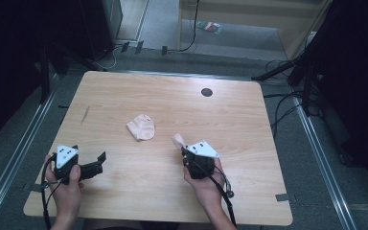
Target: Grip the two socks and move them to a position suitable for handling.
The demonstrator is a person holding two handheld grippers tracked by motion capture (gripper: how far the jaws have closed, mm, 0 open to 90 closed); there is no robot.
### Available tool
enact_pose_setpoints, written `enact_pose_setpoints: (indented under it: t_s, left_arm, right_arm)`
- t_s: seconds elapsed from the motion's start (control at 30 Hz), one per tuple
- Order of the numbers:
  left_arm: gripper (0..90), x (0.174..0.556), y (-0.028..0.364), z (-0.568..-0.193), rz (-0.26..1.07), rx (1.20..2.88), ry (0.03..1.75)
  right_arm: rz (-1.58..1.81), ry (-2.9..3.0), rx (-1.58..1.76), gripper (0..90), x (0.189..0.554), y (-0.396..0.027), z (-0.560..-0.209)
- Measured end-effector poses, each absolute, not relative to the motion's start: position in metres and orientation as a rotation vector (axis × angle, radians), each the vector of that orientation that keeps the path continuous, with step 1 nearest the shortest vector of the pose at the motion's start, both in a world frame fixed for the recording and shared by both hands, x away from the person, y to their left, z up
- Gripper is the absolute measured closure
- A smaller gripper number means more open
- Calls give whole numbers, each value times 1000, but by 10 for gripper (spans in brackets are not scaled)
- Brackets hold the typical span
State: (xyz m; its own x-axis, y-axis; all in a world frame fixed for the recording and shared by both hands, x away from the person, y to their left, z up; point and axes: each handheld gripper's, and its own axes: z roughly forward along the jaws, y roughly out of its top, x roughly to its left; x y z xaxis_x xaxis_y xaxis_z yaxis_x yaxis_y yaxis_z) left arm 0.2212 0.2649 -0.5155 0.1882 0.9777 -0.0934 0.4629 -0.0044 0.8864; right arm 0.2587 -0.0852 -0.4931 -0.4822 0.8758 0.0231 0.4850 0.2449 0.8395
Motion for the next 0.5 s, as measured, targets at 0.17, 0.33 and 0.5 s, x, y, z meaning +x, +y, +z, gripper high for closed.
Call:
enact_pose_setpoints:
  t_s: [0.17, 0.33, 0.5]
  left_arm:
    - [5, 223, 232, -503, 705, 1621, 1319]
    - [5, 225, 207, -497, 654, 1631, 1257]
    - [6, 224, 199, -506, 583, 1645, 1232]
  right_arm:
    - [1118, 2120, 1192, 832, 227, -64, -497]
    - [1101, 2170, 1183, 832, 208, -46, -511]
    - [1101, 2228, 1198, 772, 197, -34, -528]
